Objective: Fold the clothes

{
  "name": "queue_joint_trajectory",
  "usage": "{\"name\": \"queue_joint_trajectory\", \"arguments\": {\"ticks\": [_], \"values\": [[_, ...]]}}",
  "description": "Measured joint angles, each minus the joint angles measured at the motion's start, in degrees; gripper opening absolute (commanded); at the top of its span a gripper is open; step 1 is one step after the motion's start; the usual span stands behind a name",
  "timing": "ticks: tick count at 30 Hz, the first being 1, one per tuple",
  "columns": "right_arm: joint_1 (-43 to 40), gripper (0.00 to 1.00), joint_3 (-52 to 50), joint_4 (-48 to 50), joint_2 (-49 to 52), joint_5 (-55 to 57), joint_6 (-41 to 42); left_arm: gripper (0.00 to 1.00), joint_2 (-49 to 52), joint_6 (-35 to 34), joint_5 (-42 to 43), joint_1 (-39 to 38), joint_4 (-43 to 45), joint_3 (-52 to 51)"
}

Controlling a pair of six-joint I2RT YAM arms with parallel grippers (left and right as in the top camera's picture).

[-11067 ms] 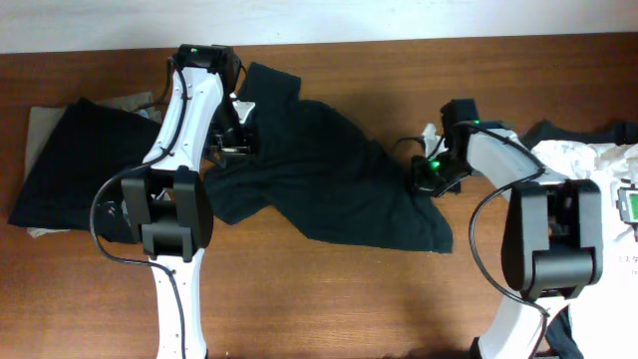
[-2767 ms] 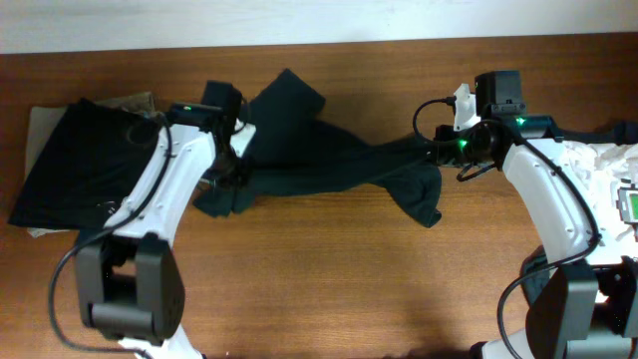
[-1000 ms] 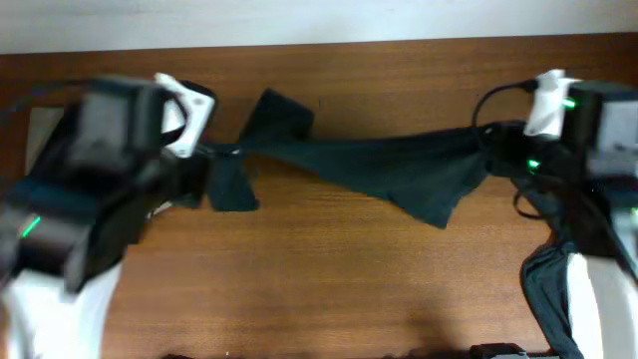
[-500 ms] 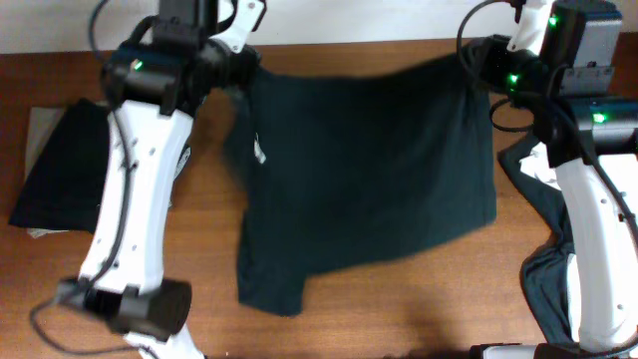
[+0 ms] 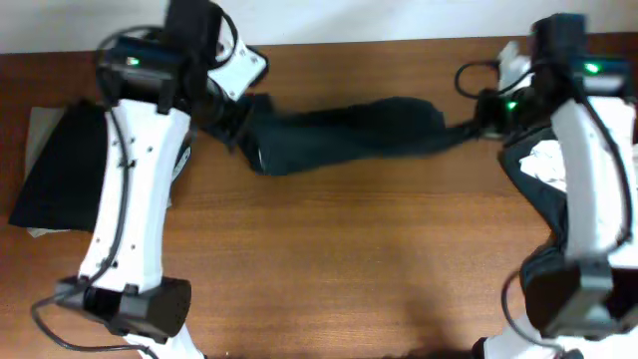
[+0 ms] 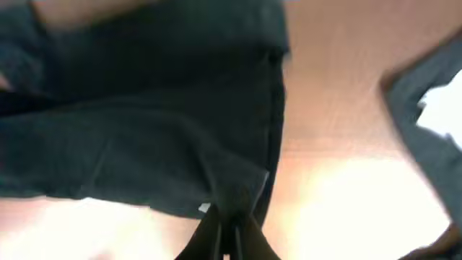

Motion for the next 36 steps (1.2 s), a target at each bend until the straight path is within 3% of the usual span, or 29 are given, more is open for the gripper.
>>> {"name": "queue_joint_trajectory", "arguments": {"ticks": [4,6,7,8,10,11,12,14,17,20,22,24,26,28,33,36], "values": [[1.2,0.04,-4.7,-8.2,7.5,-0.2,-3.5,0.05,-0.7,-1.5,1.1,0.0,-2.5,-20.8],[1.3,0.04,-7.5,-9.9,7.6,-0.1,-3.8,0.13,-0.8,-3.8,1.4,0.0,-3.7,-26.8],[1.3,0.11,-8.9,-10.8,7.6,0.1,-3.9,0.18,-0.8,-5.5,1.4,0.0,-4.4,-29.4],[1.3,0.24,-11.1,-11.2,7.6,0.2,-4.0,0.19,-0.8,-6.4,2.0,0.0,-5.1,-30.8],[1.3,0.43,-15.8,-11.2,7.6,0.4,-3.9,0.42,-1.1,-7.6,3.2,0.0,-5.7,-33.0],[1.3,0.45,-17.7,-11.0,7.6,0.5,-3.9,0.52,-1.4,-8.1,3.7,0.0,-5.7,-33.7],[1.3,0.55,-19.5,-10.3,7.6,0.6,-4.1,0.56,-2.1,-8.5,4.0,0.0,-5.9,-33.9],[1.3,0.59,-19.5,-8.0,7.6,0.6,-3.5,0.61,-3.0,-8.7,4.1,0.0,-5.3,-33.9],[1.3,0.59,-19.2,0.0,7.6,0.7,-2.1,0.61,-3.7,-8.9,4.0,0.3,1.9,-34.0],[1.3,0.58,-18.9,9.5,7.6,-1.6,-1.7,0.61,-3.8,-8.9,6.0,0.3,20.8,-34.4],[1.3,0.57,-18.8,12.5,7.6,-3.8,-1.7,0.56,-2.8,-8.9,6.6,-1.2,26.9,-34.3],[1.3,0.55,-18.7,13.1,7.6,-4.7,-1.7,0.46,1.4,-7.6,6.6,-4.6,28.4,-34.3],[1.3,0.55,-18.3,14.0,7.0,-4.8,-1.8,0.45,5.0,-6.2,5.1,-7.3,28.5,-34.3],[1.3,0.56,-17.7,15.5,4.0,-4.6,-2.0,0.45,7.0,-5.6,2.5,-9.4,28.5,-34.3],[1.3,0.66,-15.6,17.0,-20.9,3.0,-0.7,0.55,7.1,-7.0,-1.4,-10.6,30.9,-34.3],[1.3,0.66,-15.4,16.1,-21.1,3.8,-0.2,0.56,7.8,-6.9,-4.8,-11.0,35.6,-34.3]]}}
